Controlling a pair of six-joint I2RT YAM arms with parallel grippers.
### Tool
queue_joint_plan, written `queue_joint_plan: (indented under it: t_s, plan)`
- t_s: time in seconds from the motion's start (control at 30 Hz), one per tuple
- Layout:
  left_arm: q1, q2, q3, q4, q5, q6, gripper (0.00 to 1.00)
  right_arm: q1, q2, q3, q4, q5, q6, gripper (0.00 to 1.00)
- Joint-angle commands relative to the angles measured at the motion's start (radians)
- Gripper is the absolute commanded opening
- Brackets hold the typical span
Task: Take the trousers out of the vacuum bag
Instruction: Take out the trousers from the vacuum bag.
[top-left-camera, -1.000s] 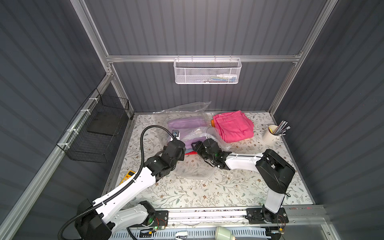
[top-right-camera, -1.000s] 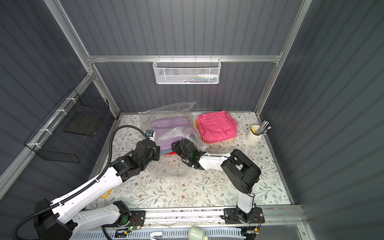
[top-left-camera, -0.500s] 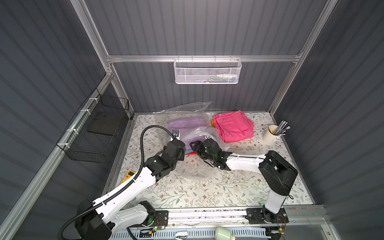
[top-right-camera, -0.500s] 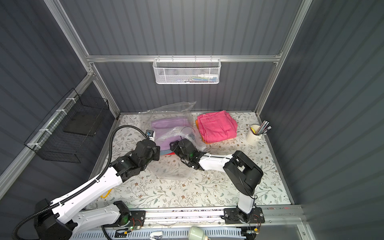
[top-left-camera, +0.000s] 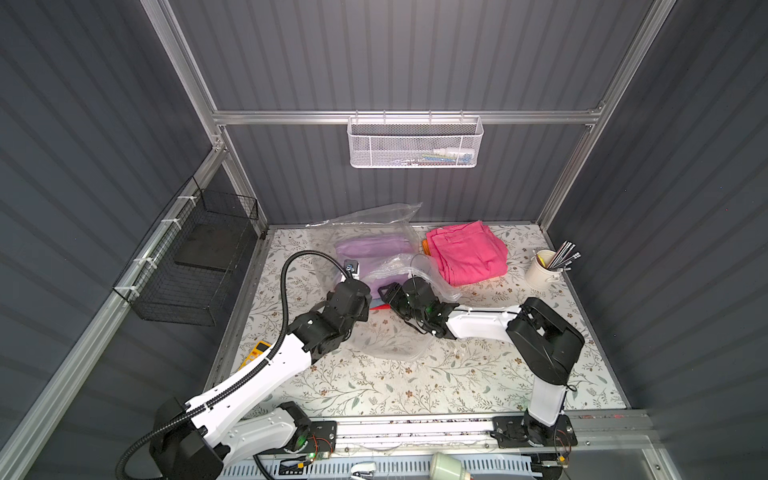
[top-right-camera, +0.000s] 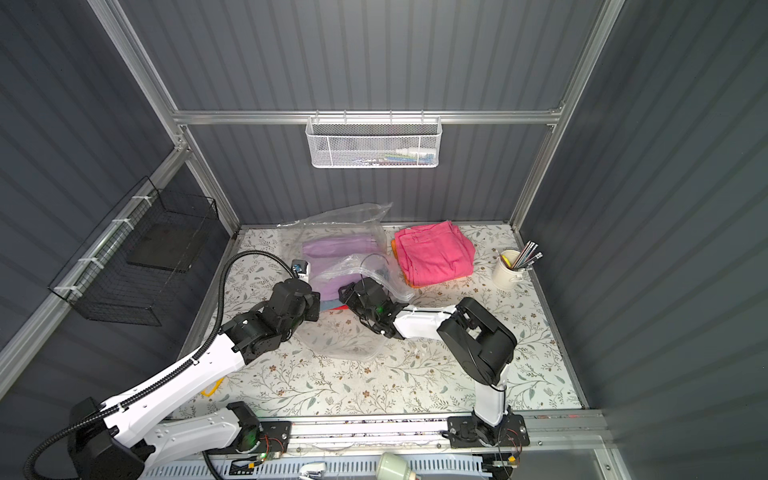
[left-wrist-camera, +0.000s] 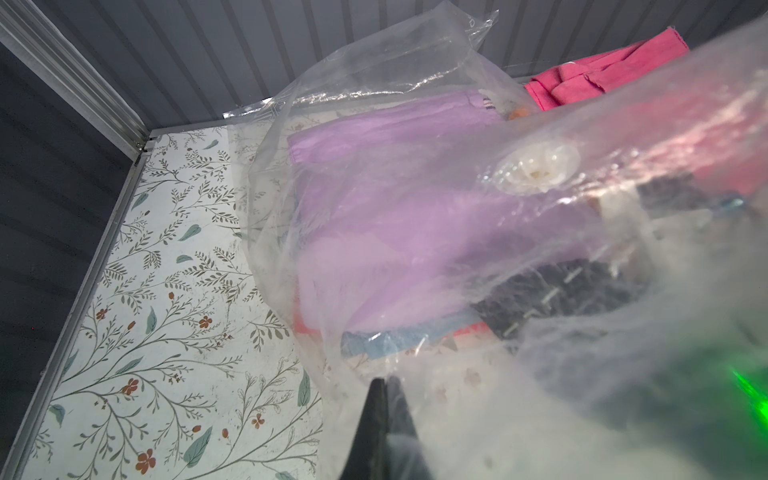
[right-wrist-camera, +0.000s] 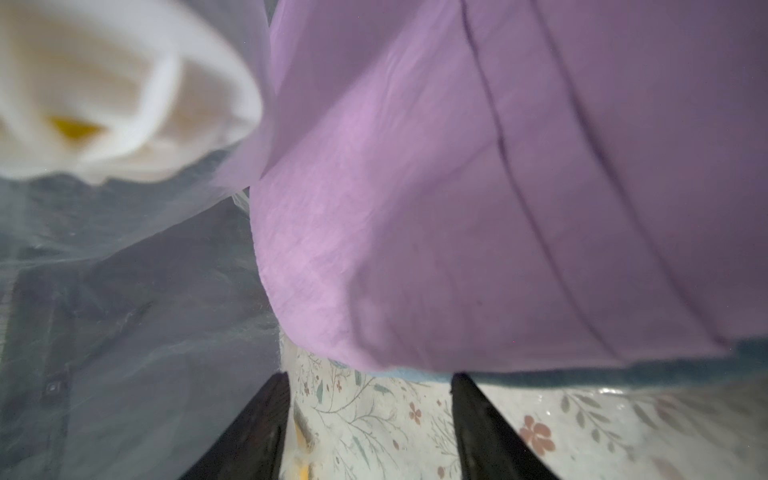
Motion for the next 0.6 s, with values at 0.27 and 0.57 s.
queue_joint_plan:
  t_s: [0.27,0.57]
  plan:
    - [0.003,-0.016,-0.002,-0.021,-0.032,-0.008,0.00,-0.047,0.037,0.124,-0.025,-0.020,-0.057,0.43]
    - [0.004,-0.013,-0.005,-0.019,-0.030,-0.008,0.00,-0.045,0.079,0.118,-0.021,-0.028,-0.020,0.55]
